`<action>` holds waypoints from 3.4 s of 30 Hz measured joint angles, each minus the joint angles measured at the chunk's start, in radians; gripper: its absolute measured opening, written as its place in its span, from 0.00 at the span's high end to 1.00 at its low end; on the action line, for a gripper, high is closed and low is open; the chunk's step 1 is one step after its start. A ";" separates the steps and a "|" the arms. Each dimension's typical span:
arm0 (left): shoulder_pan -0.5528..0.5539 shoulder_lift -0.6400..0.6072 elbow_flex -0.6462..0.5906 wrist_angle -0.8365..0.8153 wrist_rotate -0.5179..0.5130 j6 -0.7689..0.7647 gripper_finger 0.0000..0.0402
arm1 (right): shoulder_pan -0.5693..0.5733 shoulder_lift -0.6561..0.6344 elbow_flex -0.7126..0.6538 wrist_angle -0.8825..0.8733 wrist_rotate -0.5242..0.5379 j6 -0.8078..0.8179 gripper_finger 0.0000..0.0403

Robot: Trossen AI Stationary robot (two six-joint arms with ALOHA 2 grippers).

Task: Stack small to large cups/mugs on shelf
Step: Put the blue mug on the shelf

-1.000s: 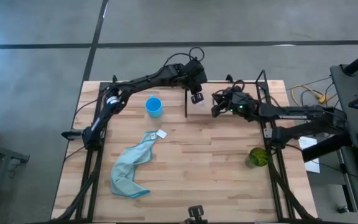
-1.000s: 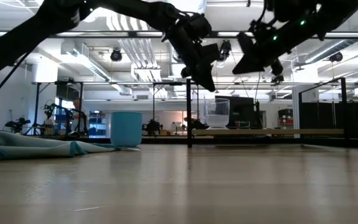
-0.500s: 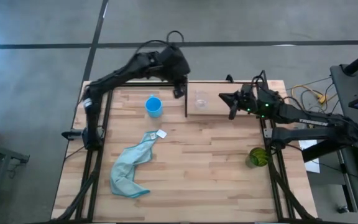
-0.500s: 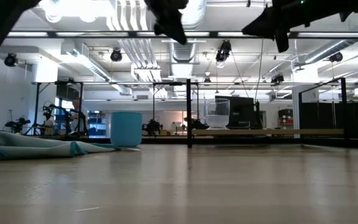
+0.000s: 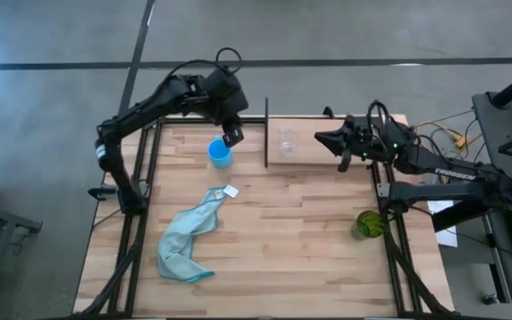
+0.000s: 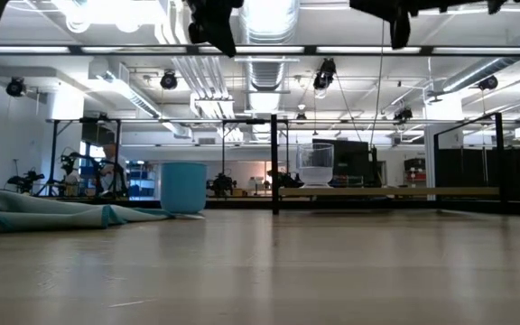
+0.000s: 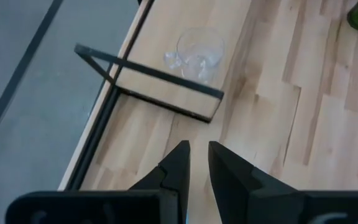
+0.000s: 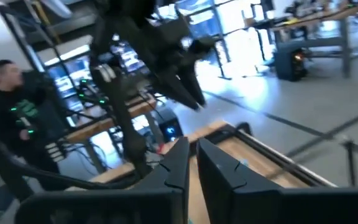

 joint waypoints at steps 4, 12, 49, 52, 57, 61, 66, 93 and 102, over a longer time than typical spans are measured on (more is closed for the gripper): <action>0.000 -0.007 -0.008 -0.060 0.000 -0.009 0.89 | 0.000 0.074 0.115 0.001 -0.043 -0.037 0.88; -0.001 -0.007 -0.011 -0.249 0.001 -0.092 0.89 | 0.000 0.274 0.384 -0.154 -0.114 -0.197 0.78; 0.041 -0.010 -0.661 0.218 -0.096 -0.210 0.89 | 0.022 0.636 0.815 -0.676 -0.106 -0.203 0.78; 0.045 -0.009 -0.682 0.229 -0.060 -0.230 0.89 | 0.022 0.636 0.815 -0.676 -0.106 -0.203 0.78; 0.044 -0.009 -0.688 0.249 -0.046 -0.234 0.89 | 0.022 0.635 0.815 -0.676 -0.106 -0.186 0.80; 0.044 -0.009 -0.688 0.255 -0.042 -0.234 0.89 | 0.022 0.635 0.815 -0.676 -0.106 -0.184 0.80; 0.044 -0.002 -0.698 0.277 -0.039 -0.234 0.89 | 0.022 0.635 0.815 -0.676 -0.106 -0.184 0.80; -0.465 -0.011 -0.646 0.383 0.144 -0.486 1.00 | 0.022 0.626 0.815 -1.020 -0.106 -0.203 0.80; -0.568 0.001 -0.672 0.491 0.140 -0.601 1.00 | 0.059 0.625 0.815 -1.100 -0.108 -0.226 0.80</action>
